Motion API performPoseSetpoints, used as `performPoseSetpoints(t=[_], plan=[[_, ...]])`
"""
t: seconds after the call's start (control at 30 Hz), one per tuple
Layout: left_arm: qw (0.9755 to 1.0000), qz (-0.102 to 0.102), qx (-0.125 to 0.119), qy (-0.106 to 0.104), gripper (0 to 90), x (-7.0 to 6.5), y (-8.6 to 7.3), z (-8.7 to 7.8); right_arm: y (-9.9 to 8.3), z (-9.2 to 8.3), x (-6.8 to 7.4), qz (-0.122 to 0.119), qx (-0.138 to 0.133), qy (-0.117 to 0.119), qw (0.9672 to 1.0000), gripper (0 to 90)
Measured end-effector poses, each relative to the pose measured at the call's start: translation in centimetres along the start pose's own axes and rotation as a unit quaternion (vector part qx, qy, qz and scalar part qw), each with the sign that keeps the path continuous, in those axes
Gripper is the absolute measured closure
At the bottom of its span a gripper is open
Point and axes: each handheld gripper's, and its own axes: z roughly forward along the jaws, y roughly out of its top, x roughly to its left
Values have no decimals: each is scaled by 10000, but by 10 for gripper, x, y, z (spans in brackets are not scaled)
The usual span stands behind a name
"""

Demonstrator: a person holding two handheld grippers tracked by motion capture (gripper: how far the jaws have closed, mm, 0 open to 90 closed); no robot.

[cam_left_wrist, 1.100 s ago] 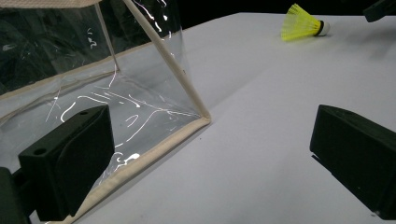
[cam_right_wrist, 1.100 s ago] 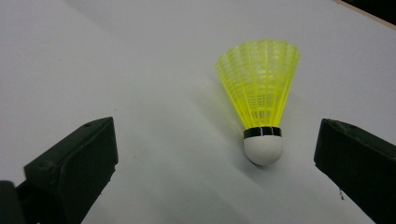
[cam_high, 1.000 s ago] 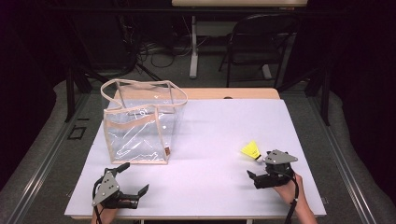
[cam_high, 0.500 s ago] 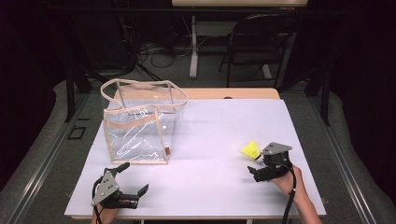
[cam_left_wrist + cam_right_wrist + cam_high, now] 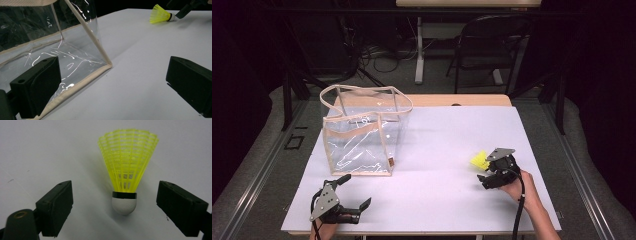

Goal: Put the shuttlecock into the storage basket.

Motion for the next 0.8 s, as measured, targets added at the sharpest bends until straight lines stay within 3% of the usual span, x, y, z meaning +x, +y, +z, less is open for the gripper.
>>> performPoseSetpoints(t=[0.27, 0.47, 0.8], plan=[[10000, -5, -8, -9, 0, 0, 0, 0, 6, 2, -1, -90, 267, -18, 9996, 319], [10000, 7, -8, -12, 1, 0, 0, 0, 11, 6, -3, -194, 406, -44, 9990, 398], [10000, 4, -13, -32, 1, 0, 0, -1, 17, 16, -4, -235, 857, -104, 9960, 497]])
